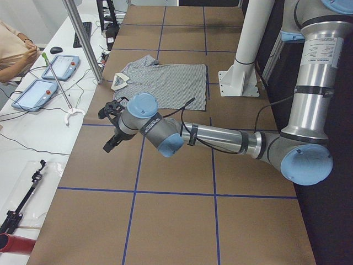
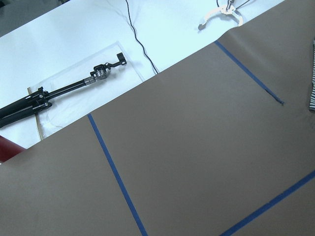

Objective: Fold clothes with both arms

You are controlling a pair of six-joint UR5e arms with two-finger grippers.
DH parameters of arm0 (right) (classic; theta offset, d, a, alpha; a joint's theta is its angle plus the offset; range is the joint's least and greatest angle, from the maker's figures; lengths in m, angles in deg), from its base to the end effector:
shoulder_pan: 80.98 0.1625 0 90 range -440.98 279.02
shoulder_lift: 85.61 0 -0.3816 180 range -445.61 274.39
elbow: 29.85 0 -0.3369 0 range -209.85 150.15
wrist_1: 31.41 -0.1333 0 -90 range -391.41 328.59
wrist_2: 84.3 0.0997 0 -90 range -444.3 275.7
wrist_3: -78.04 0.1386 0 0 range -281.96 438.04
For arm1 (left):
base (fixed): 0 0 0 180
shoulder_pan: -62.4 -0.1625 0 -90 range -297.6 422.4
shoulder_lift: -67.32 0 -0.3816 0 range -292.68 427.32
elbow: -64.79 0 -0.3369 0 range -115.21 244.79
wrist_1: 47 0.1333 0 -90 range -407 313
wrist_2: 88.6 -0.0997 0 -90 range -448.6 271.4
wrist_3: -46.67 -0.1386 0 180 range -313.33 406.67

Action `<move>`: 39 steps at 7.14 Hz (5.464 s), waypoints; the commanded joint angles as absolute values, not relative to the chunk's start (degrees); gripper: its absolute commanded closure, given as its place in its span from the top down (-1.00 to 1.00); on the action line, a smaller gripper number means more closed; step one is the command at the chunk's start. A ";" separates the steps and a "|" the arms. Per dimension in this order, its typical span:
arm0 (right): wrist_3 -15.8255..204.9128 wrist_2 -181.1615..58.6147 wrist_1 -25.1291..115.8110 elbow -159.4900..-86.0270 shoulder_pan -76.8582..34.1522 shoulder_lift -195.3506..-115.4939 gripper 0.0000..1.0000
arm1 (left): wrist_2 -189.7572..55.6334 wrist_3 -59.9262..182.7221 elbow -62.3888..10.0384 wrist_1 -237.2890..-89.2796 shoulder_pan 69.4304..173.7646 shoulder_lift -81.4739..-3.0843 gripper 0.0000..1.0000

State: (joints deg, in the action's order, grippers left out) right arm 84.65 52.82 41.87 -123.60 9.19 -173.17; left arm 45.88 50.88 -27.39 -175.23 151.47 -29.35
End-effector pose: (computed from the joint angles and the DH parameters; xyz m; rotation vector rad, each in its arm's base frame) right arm 0.0332 -0.4796 0.5555 0.3304 -0.8301 -0.0540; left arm -0.0278 -0.5180 0.4840 0.7445 0.7644 0.2669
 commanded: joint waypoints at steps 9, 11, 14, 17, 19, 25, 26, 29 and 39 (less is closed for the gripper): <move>138.38 25.95 29.31 -117.61 -25.85 -151.88 1.00 | 46.05 58.71 -26.88 -182.18 141.94 -31.83 1.00; 144.10 21.13 22.75 -113.36 -30.51 -151.54 0.75 | 46.05 58.80 -26.88 -182.09 141.86 -32.18 1.00; 148.53 16.96 22.56 -109.06 -33.52 -147.95 0.38 | 46.05 58.80 -26.79 -182.18 141.86 -32.18 1.00; 148.44 14.32 22.56 -106.33 -35.54 -147.49 0.29 | 46.05 58.80 -26.88 -182.18 141.86 -32.18 1.00; 148.44 13.62 22.56 -104.83 -36.07 -147.40 0.08 | 46.05 58.80 -26.96 -182.27 141.86 -32.18 1.00; 148.36 13.44 22.65 -103.68 -36.25 -146.79 -0.30 | 46.14 58.53 -27.05 -182.44 141.77 -32.00 1.00; 148.36 13.44 22.65 -103.68 -36.25 -146.79 -0.30 | 46.14 58.53 -26.96 -182.44 141.85 -32.00 1.00; 148.36 13.35 22.65 -103.42 -36.16 -146.53 -0.99 | 46.14 58.36 -26.96 -182.44 141.77 -31.91 1.00; 166.61 1.06 45.59 -97.73 -42.21 -121.94 -1.00 | 46.14 58.36 -26.88 -182.44 141.77 -31.47 1.00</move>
State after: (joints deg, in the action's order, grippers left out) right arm 163.94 3.18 45.27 -100.91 -40.68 -124.75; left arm 46.14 58.28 -26.89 -182.44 141.78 -31.51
